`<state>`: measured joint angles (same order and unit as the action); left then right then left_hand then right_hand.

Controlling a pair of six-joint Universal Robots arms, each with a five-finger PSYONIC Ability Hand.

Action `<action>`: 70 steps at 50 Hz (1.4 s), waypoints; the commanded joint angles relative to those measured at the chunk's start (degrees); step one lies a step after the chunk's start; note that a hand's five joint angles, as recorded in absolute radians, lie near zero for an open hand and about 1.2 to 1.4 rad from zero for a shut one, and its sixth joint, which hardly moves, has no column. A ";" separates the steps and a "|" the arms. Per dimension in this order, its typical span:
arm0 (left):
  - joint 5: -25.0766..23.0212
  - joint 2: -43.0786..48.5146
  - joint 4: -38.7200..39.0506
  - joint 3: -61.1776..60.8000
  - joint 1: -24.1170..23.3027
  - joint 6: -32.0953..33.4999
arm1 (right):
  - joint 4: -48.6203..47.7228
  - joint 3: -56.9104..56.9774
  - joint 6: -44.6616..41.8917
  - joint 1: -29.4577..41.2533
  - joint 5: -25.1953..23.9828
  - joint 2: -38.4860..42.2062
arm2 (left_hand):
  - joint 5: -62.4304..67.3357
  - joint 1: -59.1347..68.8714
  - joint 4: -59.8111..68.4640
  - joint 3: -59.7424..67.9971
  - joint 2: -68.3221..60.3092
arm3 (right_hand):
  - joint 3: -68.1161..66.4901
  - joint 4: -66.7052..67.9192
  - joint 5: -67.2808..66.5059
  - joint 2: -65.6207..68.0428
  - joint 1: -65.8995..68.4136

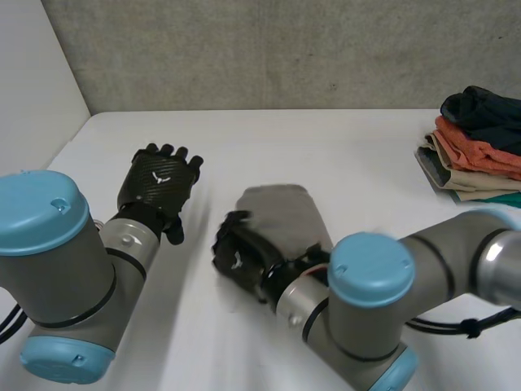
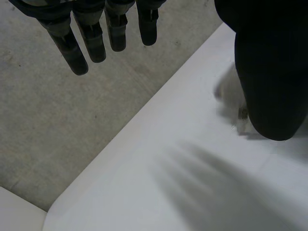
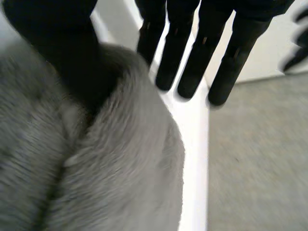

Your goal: Fold the laundry.

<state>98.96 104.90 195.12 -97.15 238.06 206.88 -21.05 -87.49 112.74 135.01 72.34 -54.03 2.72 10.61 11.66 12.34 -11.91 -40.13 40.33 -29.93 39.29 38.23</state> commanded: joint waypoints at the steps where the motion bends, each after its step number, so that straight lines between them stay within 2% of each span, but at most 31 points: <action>1: -0.34 0.04 0.52 2.40 0.48 0.01 | -0.14 -0.93 8.87 -0.89 2.19 -2.56 | -2.00 0.11 -0.94 -1.62 1.19 | 30.13 -30.33 29.93 -29.29 -28.23; 5: -0.17 0.13 0.87 6.26 -0.14 -1.22 | 0.13 -3.03 27.84 -5.02 2.19 -11.69 | -2.00 0.11 -0.94 -1.62 1.19 | 30.13 -30.33 29.93 -29.29 -28.23; 6: -0.25 0.22 0.96 7.75 -0.49 -2.35 | 0.13 -4.00 36.58 -6.59 2.28 -14.67 | -2.00 0.11 -0.94 -1.62 1.19 | 30.13 -30.33 29.93 -29.29 -28.23; 9: -0.34 0.83 0.96 10.74 -1.89 -5.25 | 0.57 -4.36 49.11 -8.45 2.37 -17.68 | -1.67 0.44 -0.61 -1.29 0.85 | 30.13 -30.33 29.93 -29.29 -28.23; 10: -0.43 1.61 0.87 12.49 -3.03 -7.09 | 1.61 -4.44 56.02 -9.93 2.37 -18.90 | -1.50 0.61 -0.44 -1.12 0.68 | 30.13 -30.33 29.93 -29.29 -28.23; 14: -0.69 6.26 0.44 17.15 -7.33 -11.66 | 8.10 -3.92 64.78 -16.25 2.28 -21.19 | -1.16 0.95 -0.10 -0.78 0.35 | 30.13 -30.33 29.93 -29.29 -28.23; 19: -0.52 11.72 -0.53 22.34 -12.79 -15.19 | 14.97 -1.46 64.53 -21.10 2.01 -20.85 | -0.82 1.29 0.23 -0.45 0.01 | 30.13 -30.33 29.93 -29.29 -28.23; 24: 0.62 17.17 -2.55 25.77 -15.17 -17.48 | 21.91 5.29 64.44 -21.72 1.32 -14.02 | -0.15 1.96 0.90 0.23 -0.66 | 30.13 -30.33 29.93 -29.29 -28.23; 28: 4.48 21.57 -4.66 28.41 -16.66 -17.66 | 27.18 10.22 64.44 -21.90 -1.49 -8.92 | 0.19 2.29 1.24 0.56 -1.00 | 30.13 -30.33 29.93 -29.29 -28.23; 33: 12.56 25.17 -8.61 29.56 -17.19 -17.39 | 30.10 14.01 62.25 -21.73 -5.02 -2.23 | 0.02 2.13 1.07 0.40 -0.83 | 30.13 -30.33 29.93 -29.29 -28.23; 42: 13.46 26.14 -14.50 26.92 -16.66 -16.95 | 30.28 16.56 51.71 -21.28 -3.35 6.13 | -0.15 1.96 0.91 0.23 -0.66 | 30.13 -30.33 29.93 -29.29 -28.23; 46: 13.46 27.37 -16.26 27.01 -16.66 -16.86 | 30.19 17.44 47.67 -21.20 0.69 7.36 | 0.35 2.46 1.41 0.73 -1.17 | 30.13 -30.33 29.93 -29.29 -28.23; 50: 13.11 27.73 -17.84 27.01 -15.96 -16.86 | 29.57 17.18 44.93 -20.93 3.24 6.22 | 0.86 2.97 1.91 1.24 -1.67 | 30.13 -30.33 29.93 -29.29 -28.23; 59: 8.54 25.10 -18.29 28.15 -14.29 -16.86 | 22.99 11.04 44.41 -20.93 3.42 -2.47 | 0.86 2.97 1.91 1.24 -1.67 | 30.13 -30.33 29.93 -29.29 -28.23; 66: 2.48 16.66 -17.94 29.56 -10.60 -16.86 | 17.02 2.35 44.49 -20.41 4.21 -9.23 | 0.86 2.97 1.91 1.24 -1.67 | 30.13 -30.33 29.93 -29.29 -28.23; 70: -3.23 12.97 -17.94 30.09 -8.84 -16.78 | 14.55 -4.07 44.84 -20.14 4.91 -12.49 | 0.86 2.97 1.91 1.24 -1.67 | 30.13 -30.33 29.93 -29.29 -28.23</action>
<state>102.35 123.13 177.09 -67.74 226.67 190.02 -2.52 -82.66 157.19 114.45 76.40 -61.28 2.71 10.79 11.69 12.35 -11.91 -11.86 12.26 -2.90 11.94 11.56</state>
